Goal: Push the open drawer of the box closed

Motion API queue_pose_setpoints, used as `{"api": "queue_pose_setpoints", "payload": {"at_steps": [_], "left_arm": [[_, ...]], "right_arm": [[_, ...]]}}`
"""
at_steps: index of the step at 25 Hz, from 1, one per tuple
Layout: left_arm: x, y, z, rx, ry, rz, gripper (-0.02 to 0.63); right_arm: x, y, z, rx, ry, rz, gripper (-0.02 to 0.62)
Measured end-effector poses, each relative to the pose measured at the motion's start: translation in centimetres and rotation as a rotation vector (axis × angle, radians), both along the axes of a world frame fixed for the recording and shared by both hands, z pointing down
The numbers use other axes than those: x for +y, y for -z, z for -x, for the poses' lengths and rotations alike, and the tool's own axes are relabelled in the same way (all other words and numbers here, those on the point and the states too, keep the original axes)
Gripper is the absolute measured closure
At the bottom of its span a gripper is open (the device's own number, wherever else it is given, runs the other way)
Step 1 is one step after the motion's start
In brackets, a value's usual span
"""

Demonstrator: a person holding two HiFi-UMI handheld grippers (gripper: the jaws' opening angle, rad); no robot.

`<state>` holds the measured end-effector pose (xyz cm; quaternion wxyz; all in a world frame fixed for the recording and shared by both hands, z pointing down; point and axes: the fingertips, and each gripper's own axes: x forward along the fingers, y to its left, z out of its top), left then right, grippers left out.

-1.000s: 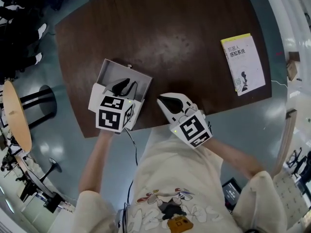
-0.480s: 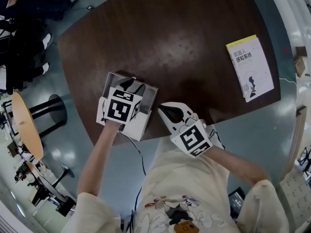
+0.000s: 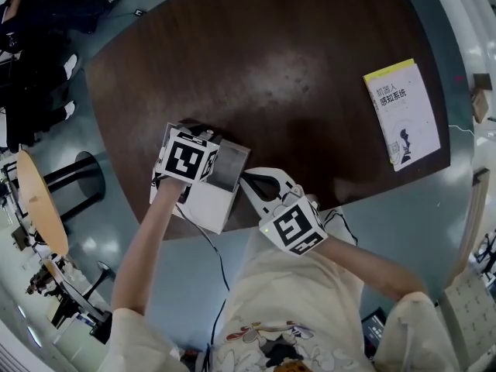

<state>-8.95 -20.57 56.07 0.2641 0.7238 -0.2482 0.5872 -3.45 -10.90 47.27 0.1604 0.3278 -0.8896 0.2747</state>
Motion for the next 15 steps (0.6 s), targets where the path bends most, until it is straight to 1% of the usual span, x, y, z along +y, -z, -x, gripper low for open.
{"api": "queue_pose_setpoints", "payload": {"at_steps": [6, 10, 13, 15], "left_arm": [[-0.9, -2.1, 0.9, -0.052, -0.018, 0.03, 0.456], [-1.3, -3.1, 0.9, -0.064, -0.049, 0.047, 0.465], [-0.3, -3.9, 2.1, -0.125, -0.041, 0.096, 0.477], [-0.1, -4.3, 2.2, -0.137, -0.033, 0.114, 0.479]], "right_arm": [[-0.1, -0.6, 1.0, -0.015, 0.033, 0.014, 0.588], [-0.1, -1.0, 1.5, -0.015, 0.056, 0.024, 0.588], [-0.1, -1.2, 1.7, -0.013, 0.067, 0.031, 0.588], [0.0, -1.3, 1.8, -0.012, 0.078, 0.033, 0.588]]}}
